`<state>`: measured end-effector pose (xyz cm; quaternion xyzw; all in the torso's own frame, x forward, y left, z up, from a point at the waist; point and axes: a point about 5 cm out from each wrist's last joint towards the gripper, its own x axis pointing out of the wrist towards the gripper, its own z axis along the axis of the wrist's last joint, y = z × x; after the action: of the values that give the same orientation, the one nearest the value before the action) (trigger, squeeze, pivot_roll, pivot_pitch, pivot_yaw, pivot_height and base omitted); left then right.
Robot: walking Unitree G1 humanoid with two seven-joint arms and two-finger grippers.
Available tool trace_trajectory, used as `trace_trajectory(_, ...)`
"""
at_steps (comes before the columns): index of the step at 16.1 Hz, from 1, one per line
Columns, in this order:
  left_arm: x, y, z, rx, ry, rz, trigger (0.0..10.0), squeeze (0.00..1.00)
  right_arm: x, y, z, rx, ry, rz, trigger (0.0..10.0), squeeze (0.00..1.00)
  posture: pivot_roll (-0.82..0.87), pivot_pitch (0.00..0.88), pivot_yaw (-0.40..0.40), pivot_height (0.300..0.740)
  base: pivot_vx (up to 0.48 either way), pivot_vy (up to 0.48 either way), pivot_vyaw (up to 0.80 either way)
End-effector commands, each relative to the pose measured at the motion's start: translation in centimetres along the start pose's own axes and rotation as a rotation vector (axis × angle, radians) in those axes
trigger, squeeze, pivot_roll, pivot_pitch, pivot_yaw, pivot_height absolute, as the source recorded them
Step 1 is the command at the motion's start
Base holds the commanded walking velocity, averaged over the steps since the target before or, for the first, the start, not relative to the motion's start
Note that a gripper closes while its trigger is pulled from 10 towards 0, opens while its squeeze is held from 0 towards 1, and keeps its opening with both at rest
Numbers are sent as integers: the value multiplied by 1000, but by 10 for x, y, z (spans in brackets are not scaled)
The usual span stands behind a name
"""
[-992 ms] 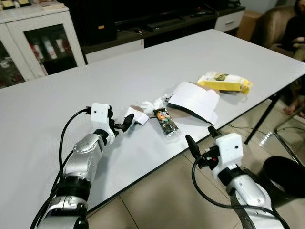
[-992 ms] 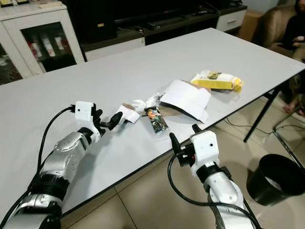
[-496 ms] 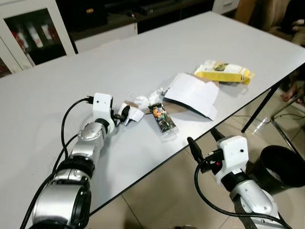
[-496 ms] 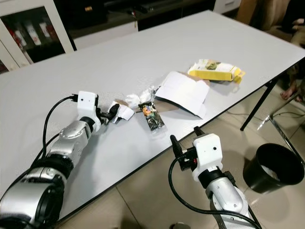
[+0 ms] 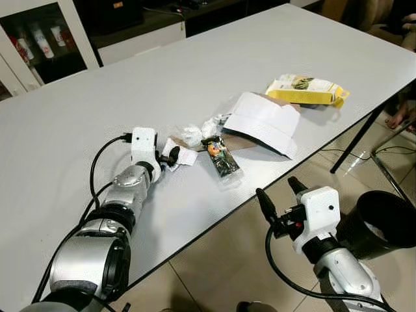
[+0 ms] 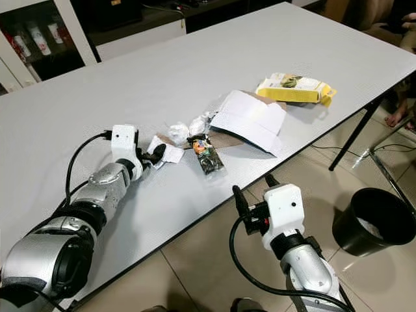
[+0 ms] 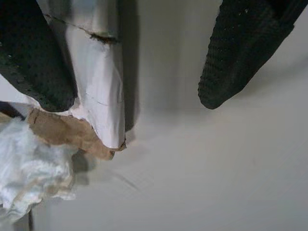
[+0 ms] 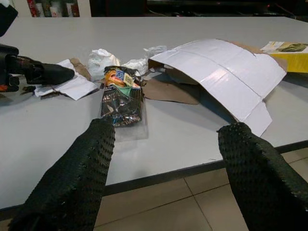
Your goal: Picking trash to rubbish bin
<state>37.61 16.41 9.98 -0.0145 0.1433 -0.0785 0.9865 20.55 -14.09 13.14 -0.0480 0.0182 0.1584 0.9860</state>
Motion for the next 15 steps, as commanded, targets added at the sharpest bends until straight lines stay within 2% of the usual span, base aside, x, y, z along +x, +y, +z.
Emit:
trace_trajectory(1, -1, 2, -7, -15, 45, 0, 2392, 0, -2, 2, 3, 2, -4, 4, 10000, 0, -192, 121, 67, 740, 0, 0, 0)
trace_trajectory(2, -2, 4, -10, -12, 62, -3, 0, 0, -1, 2, 3, 2, -2, 10, 10000, 0, -191, 117, 67, 740, 0, 0, 0)
trace_trajectory(15, -6, 7, -20, -66, 99, -61, 0, 0, 5, 5, 2, 17, -1, 55, 10000, 0, -181, 104, 69, 740, 0, 0, 0)
